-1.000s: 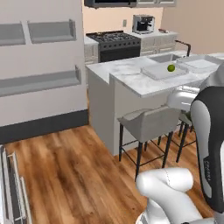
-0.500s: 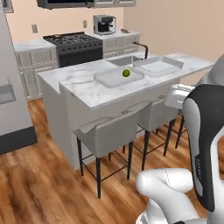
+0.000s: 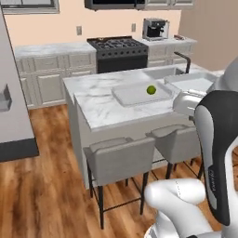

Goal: Place the cold items (cucumber and lime) from the fridge in one tupperware on the dining counter. Place the warm items (hot dog and kebab skewer) in the stove area in another tupperware.

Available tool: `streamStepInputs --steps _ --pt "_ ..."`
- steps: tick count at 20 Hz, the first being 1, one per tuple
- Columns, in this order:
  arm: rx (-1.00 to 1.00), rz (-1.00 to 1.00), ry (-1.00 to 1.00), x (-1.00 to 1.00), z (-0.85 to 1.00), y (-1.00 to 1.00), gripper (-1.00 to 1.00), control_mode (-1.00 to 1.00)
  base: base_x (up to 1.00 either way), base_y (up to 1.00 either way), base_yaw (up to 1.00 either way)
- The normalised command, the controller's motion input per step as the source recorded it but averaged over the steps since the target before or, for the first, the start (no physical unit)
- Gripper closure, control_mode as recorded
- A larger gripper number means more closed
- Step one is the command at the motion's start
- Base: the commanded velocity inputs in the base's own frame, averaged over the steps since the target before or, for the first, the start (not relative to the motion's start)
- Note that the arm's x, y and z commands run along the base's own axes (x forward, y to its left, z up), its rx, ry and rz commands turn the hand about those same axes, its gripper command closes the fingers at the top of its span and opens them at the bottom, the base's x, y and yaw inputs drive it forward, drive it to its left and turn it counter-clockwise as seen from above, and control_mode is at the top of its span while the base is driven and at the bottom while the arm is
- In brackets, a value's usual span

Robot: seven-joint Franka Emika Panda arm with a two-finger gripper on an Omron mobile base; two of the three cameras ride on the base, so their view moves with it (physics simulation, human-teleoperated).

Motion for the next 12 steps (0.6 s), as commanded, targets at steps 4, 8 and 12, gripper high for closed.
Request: streamStepInputs --steps 4,8,12 --pt "0.00 0.00 0.00 0.00 0.00 0.00 1.00 1.00 0.83 -0.63 0.37" --pt "0.00 0.00 0.00 0.00 0.00 0.00 1.00 1.00 0.89 -0.48 0.22" --pt "0.00 0.00 0.00 0.00 0.00 0.00 1.00 1.00 0.95 -0.44 0.03"
